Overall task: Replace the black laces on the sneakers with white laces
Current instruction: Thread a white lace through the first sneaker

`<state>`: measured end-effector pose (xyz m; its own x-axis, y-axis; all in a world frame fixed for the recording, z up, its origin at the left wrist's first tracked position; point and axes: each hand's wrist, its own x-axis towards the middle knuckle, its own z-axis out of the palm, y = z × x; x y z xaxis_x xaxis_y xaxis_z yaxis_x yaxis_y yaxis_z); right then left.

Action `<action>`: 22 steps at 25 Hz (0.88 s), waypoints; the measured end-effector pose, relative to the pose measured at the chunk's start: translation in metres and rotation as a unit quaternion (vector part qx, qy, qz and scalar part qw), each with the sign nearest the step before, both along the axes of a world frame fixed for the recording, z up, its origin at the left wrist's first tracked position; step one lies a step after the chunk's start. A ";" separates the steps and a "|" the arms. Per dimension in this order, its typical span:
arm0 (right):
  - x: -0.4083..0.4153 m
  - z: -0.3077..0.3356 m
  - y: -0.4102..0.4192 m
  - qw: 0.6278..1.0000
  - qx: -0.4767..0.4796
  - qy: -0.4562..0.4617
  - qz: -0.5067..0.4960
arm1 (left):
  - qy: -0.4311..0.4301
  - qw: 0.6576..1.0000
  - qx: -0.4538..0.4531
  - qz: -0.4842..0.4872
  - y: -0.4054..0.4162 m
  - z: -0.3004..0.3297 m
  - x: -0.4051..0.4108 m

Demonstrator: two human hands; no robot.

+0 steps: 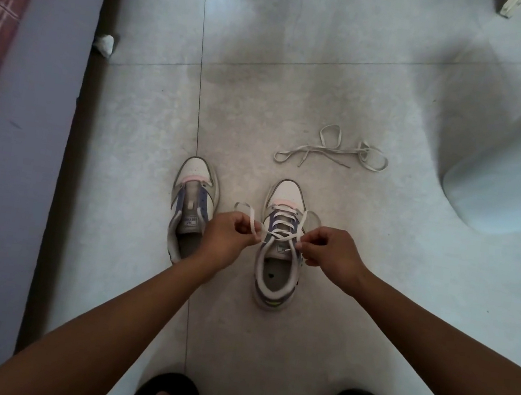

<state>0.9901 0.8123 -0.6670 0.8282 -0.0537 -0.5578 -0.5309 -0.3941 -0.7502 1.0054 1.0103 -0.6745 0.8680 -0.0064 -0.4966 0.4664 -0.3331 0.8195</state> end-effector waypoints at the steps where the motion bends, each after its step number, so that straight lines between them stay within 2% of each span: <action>1: 0.000 0.000 0.001 1.000 0.004 0.000 -0.003 | -0.011 1.000 0.014 -0.020 0.001 0.000 0.001; 5: 0.001 0.001 0.004 1.000 0.006 -0.004 -0.006 | -0.024 0.998 0.023 -0.062 -0.001 0.002 0.006; 12: -0.003 -0.001 0.007 1.000 -0.009 -0.022 -0.005 | -0.028 0.999 0.028 -0.020 -0.014 -0.001 -0.003; 15: -0.008 -0.003 0.007 0.990 -0.096 -0.080 0.064 | -0.082 0.994 0.069 -0.025 -0.014 -0.002 -0.015; 18: -0.021 -0.003 0.011 0.947 -0.201 -0.188 0.168 | -0.156 0.979 0.109 -0.070 -0.018 -0.004 -0.033; 22: -0.031 0.001 0.015 0.843 -0.305 -0.346 0.277 | -0.250 0.939 0.204 -0.123 -0.022 -0.012 -0.042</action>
